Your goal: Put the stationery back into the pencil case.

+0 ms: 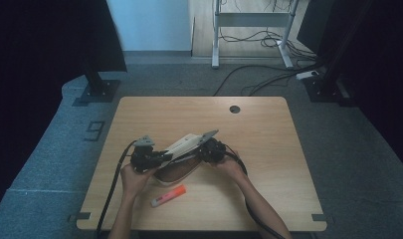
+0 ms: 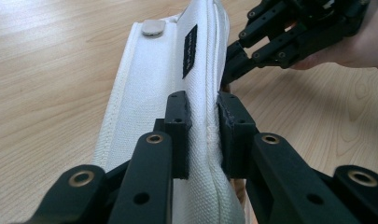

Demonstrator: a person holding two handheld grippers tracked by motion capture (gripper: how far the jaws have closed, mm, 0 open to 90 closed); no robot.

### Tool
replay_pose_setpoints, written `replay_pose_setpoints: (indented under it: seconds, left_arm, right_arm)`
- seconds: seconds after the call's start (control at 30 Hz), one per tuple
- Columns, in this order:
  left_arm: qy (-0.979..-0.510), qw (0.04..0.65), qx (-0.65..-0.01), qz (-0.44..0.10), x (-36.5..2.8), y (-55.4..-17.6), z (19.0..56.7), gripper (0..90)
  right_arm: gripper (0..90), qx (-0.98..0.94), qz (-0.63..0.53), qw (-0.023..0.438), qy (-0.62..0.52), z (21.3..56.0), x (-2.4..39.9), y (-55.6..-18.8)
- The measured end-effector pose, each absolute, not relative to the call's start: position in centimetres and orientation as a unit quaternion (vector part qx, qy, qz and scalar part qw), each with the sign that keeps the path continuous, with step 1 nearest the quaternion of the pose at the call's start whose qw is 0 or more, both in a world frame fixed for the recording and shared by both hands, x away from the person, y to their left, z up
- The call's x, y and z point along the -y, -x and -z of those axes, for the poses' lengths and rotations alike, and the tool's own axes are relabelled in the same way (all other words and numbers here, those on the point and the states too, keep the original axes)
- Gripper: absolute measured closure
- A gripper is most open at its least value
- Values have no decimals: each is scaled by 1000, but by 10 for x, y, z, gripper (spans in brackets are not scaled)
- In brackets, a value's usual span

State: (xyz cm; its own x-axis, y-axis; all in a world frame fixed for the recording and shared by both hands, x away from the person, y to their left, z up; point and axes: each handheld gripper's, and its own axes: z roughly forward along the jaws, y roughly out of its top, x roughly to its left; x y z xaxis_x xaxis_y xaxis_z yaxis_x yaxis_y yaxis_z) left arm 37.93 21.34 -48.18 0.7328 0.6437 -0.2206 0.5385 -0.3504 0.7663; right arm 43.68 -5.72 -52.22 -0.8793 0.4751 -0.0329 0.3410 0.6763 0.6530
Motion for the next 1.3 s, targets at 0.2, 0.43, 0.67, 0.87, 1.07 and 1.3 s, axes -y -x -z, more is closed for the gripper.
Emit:
replay_pose_setpoints:
  seconds: [0.2,0.43,0.67,0.87,1.07,1.3]
  left_arm:
    - [-820,441,-360,-59,-215,-380,482,757]
    - [-819,442,-360,-58,-217,-380,483,757]
    - [-819,442,-361,-57,-218,-380,483,757]
    - [-819,442,-361,-58,-218,-380,483,756]
    - [-819,442,-360,-57,-218,-380,483,756]
    - [-819,443,-361,-56,-219,-380,483,756]
  right_arm:
    - [749,-908,-333,102,-232,525,56,-439]
    - [515,-898,-348,111,-246,516,64,-436]
    - [348,-895,-355,109,-248,513,71,-429]
    - [226,-891,-367,97,-248,513,80,-418]
    - [168,-888,-376,97,-248,514,85,-410]
    - [130,-891,-379,87,-234,517,87,-392]
